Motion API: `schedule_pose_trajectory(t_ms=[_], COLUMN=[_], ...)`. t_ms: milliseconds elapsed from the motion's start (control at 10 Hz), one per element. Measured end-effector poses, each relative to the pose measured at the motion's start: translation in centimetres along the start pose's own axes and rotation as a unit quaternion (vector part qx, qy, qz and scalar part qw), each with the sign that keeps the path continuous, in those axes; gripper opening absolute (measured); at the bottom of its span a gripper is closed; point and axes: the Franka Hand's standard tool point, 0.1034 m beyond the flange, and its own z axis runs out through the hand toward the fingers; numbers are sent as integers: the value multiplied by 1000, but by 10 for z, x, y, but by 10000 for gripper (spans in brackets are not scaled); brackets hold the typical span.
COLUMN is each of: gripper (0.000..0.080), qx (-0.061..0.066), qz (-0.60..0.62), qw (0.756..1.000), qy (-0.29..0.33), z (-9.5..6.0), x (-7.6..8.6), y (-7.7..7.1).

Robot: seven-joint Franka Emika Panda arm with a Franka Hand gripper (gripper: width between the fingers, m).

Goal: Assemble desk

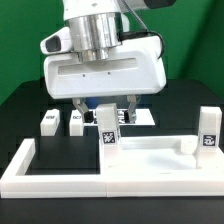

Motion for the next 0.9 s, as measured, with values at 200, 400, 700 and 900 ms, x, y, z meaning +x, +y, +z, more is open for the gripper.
schedule_pose_trajectory(t_ms=[200,400,700,900], gripper=[623,291,292,292], qx=[-1,-2,-2,-2], qz=[10,71,211,331], qw=[1000,997,978,944], qy=[-1,-1,-1,-11], z=[1,1,2,2], x=[-1,-1,0,-3], y=[1,3,5,5])
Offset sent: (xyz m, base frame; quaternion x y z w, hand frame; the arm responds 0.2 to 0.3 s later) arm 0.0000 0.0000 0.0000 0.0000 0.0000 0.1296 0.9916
